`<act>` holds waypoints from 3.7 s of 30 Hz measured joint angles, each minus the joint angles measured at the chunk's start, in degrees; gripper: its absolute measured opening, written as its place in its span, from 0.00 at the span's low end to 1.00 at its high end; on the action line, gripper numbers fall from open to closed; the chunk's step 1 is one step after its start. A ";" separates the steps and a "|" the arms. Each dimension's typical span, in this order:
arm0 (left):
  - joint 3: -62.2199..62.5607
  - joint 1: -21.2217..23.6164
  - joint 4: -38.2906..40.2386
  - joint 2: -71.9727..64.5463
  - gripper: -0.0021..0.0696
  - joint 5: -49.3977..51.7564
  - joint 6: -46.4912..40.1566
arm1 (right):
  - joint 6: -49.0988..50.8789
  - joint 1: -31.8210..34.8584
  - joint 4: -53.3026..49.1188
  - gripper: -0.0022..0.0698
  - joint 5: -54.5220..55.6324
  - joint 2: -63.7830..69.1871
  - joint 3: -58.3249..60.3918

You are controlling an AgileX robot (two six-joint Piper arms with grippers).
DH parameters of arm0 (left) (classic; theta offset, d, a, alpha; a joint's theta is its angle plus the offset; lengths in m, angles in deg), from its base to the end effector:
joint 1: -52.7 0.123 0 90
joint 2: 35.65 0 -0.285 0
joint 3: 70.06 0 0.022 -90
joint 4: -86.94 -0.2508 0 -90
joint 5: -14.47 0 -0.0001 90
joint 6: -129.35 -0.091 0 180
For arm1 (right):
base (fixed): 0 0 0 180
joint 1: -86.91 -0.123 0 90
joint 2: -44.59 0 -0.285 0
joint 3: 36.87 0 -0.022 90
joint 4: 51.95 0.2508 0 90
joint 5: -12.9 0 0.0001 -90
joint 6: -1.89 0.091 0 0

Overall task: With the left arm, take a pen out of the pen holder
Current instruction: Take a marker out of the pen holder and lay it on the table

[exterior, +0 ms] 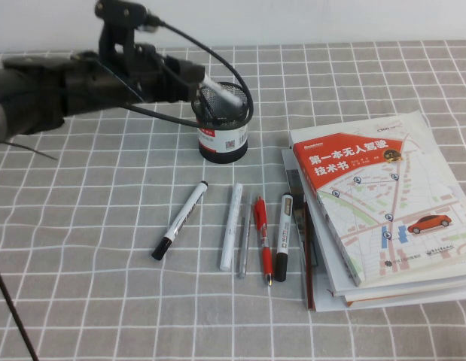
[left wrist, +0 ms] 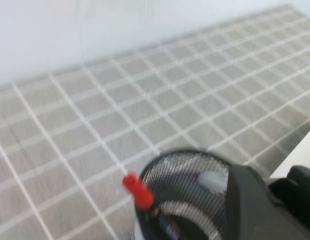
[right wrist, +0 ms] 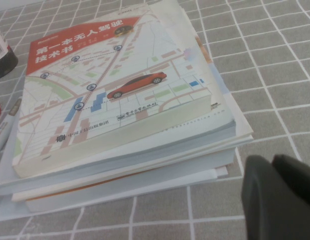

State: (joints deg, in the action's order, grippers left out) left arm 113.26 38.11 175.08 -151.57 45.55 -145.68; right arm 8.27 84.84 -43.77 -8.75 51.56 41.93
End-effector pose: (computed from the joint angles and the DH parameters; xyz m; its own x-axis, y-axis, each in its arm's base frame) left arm 0.4100 -0.1553 0.2719 -0.3019 0.1895 -0.9343 0.7164 0.6917 -0.0912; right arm 0.0522 0.0067 0.1710 -0.3079 0.2304 -0.9231 -0.0121 0.9692 0.2460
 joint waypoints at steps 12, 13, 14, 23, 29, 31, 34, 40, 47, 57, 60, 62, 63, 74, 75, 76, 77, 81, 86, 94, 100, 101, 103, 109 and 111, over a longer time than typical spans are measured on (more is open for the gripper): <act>-0.33 -0.34 -21.49 11.90 0.18 6.68 19.67 | 0.00 0.00 0.00 0.01 0.00 0.00 0.00; -0.80 -0.51 -22.83 12.73 0.18 7.00 21.50 | 0.00 0.00 0.00 0.01 0.00 0.00 0.00; -2.37 -1.09 -24.82 14.10 0.18 7.00 23.29 | 0.00 0.00 0.00 0.01 0.00 0.00 0.00; -29.32 -16.01 -22.54 27.51 0.18 -19.87 17.17 | 0.00 0.00 0.00 0.01 0.00 0.00 0.00; -35.35 -26.50 -12.61 31.97 0.18 -34.28 10.03 | 0.00 0.00 0.00 0.01 0.00 0.00 0.00; -35.57 -27.60 -11.20 31.03 0.18 -35.45 9.87 | 0.00 0.00 0.00 0.01 0.00 0.00 0.00; -35.57 -27.95 -10.40 29.69 0.18 -39.74 11.11 | 0.00 0.00 0.00 0.01 0.00 0.00 0.00; -35.57 -27.99 -10.36 29.19 0.18 -47.46 14.04 | 0.00 0.00 0.00 0.01 0.00 0.00 0.00; -35.57 -27.99 -11.07 24.76 0.18 -47.24 18.94 | 0.00 0.00 0.00 0.01 0.00 0.00 0.00; -35.57 -28.08 -29.76 22.41 0.18 -48.80 39.00 | 0.00 0.00 0.00 0.01 0.00 0.00 0.00; -35.57 -28.08 -35.18 22.03 0.18 -49.93 44.70 | 0.00 0.00 0.00 0.01 0.00 0.00 0.00; -35.57 -28.08 -36.47 21.05 0.18 -50.23 46.68 | 0.00 0.00 0.00 0.01 0.00 0.00 0.00; -35.57 -28.08 -36.89 20.36 0.18 -50.23 47.40 | 0.00 0.00 0.00 0.01 0.00 0.00 0.00; -35.57 -26.02 -38.80 15.27 0.18 -49.28 55.09 | 0.00 0.00 0.00 0.01 0.00 0.00 0.00; -35.57 -25.98 -38.79 15.27 0.18 -48.81 55.22 | 0.00 0.00 0.00 0.01 0.00 0.00 0.00; -35.57 -25.98 -38.79 15.27 0.19 -48.19 55.22 | 0.00 0.00 0.00 0.01 0.00 0.00 0.00; -35.57 -25.98 -38.79 15.27 0.20 -47.34 55.22 | 0.00 0.00 0.00 0.01 0.00 0.00 0.00; -35.57 -25.98 -38.82 15.08 0.32 -44.04 55.43 | 0.00 0.00 0.00 0.01 0.00 0.00 0.00; -35.57 -25.98 -37.80 14.85 0.48 -40.93 55.59 | 0.00 0.00 0.00 0.01 0.00 0.00 0.00; -35.57 -25.98 -37.42 21.39 0.49 -35.91 55.23 | 0.00 0.00 0.00 0.01 0.00 0.00 0.00; -35.57 -25.98 -37.79 37.37 0.11 -28.37 49.95 | 0.00 0.00 0.00 0.01 0.00 0.00 0.00; -35.57 -25.98 -37.79 39.88 0.08 -26.83 49.53 | 0.00 0.00 0.00 0.01 0.00 0.00 0.00; -35.57 -25.98 -37.92 43.86 0.05 -24.10 49.04 | 0.00 0.00 0.00 0.01 0.00 0.00 0.00; -35.57 -25.98 -38.51 50.02 0.03 -12.18 48.78 | 0.00 0.00 0.00 0.01 0.00 0.00 0.00; -35.57 -25.98 -39.81 50.04 0.03 -8.90 47.76 | 0.00 0.00 0.00 0.01 0.00 0.00 0.00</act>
State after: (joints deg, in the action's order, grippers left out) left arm 77.68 12.13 135.27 -101.53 36.65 -97.91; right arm 8.27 84.84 -43.77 -8.75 51.56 41.93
